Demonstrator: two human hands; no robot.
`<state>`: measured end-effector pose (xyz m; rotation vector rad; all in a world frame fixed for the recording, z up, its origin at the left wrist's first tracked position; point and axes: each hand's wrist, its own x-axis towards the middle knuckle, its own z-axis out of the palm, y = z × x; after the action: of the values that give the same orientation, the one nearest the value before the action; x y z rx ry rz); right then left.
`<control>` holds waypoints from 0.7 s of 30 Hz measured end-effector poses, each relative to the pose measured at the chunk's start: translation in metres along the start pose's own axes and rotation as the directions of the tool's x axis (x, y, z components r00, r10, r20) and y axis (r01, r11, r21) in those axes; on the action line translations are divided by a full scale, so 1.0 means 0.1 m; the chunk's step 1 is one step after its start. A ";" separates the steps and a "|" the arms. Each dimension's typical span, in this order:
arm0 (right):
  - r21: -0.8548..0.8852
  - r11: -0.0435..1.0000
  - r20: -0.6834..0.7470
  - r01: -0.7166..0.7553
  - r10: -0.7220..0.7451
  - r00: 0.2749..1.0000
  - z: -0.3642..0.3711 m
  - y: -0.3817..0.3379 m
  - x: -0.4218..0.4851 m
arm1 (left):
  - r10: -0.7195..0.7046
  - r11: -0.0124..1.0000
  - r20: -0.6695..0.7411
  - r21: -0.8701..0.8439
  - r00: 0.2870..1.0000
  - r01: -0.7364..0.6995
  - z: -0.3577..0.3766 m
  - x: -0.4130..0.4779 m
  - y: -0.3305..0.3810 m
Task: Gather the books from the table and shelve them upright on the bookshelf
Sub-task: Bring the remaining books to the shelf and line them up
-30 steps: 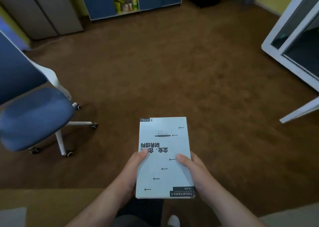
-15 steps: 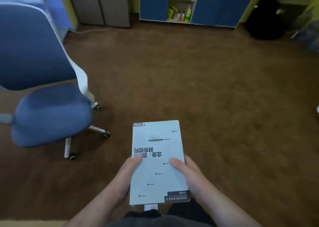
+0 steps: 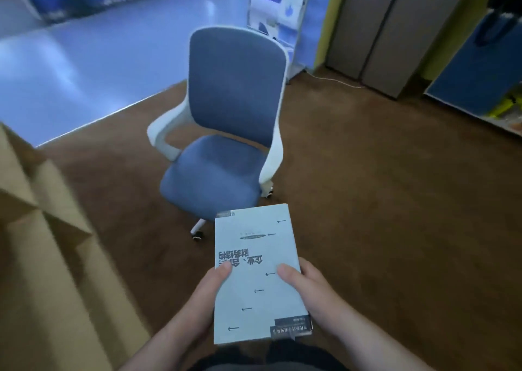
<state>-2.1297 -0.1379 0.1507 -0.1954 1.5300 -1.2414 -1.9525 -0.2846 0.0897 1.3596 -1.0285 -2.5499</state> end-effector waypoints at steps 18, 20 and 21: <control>-0.463 0.886 0.609 0.042 0.283 0.741 1.86 -0.92 1.70 | 0.241 0.821 -0.485 -0.359 0.841 -0.443 -0.78 -0.64 0.75; -0.509 0.859 0.636 0.062 0.326 0.699 2.19 -0.96 1.82 | 0.224 0.770 -0.534 -0.416 0.815 -0.484 -0.96 -0.68 0.81; -0.525 0.848 0.647 0.073 0.342 0.682 2.35 -0.98 1.86 | 0.232 0.746 -0.562 -0.421 0.794 -0.516 -1.05 -0.71 0.84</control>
<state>-2.0601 -0.4450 0.1461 -0.8152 1.0859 -0.4689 -1.8499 -0.3793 0.1494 1.3121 -0.3620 -1.8333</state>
